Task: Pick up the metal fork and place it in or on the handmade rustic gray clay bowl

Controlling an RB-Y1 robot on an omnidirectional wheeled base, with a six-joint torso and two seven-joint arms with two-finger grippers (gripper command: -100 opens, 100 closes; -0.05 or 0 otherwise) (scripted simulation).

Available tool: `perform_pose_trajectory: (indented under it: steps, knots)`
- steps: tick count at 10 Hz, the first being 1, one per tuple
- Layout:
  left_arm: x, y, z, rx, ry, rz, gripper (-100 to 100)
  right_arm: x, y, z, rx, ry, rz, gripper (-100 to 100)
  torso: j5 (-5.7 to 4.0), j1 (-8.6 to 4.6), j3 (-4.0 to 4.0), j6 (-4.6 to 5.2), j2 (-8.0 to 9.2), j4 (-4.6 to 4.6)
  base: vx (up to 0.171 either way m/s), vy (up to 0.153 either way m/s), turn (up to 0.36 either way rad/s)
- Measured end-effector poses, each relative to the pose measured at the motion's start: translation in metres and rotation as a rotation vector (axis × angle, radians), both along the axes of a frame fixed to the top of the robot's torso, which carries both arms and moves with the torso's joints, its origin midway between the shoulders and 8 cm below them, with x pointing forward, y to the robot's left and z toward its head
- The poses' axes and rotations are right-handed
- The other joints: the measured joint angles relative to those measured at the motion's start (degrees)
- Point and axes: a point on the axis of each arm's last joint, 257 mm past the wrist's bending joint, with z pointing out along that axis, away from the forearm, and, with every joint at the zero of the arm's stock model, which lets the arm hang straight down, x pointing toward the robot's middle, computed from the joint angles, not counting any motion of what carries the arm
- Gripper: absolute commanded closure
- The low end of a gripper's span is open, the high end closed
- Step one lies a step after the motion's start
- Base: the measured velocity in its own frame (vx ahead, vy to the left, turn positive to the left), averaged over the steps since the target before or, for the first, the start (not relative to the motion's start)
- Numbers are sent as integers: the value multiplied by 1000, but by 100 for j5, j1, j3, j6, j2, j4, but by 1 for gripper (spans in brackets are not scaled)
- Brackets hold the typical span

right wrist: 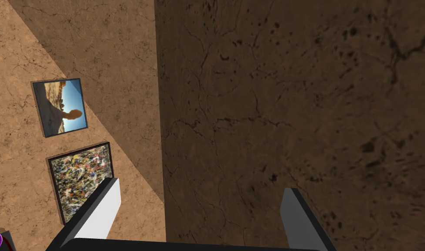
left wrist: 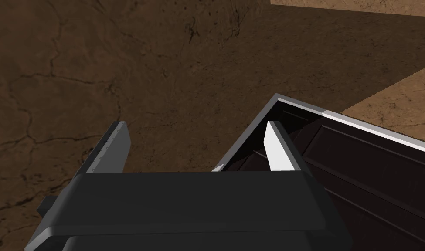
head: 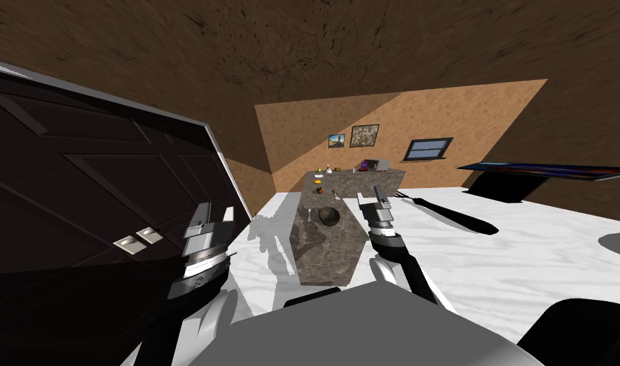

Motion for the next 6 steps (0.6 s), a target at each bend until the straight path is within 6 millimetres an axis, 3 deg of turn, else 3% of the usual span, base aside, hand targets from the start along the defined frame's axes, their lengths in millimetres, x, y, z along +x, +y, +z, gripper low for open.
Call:
perform_pose_trajectory:
  steps: [6]
  knots:
    - [0, 0, 0, 0, 0, 0, 0, 9, -33, -35, 29, 171, 20, -100, 11, 45, 14, 0, 23, 6, -65, 126, -30]
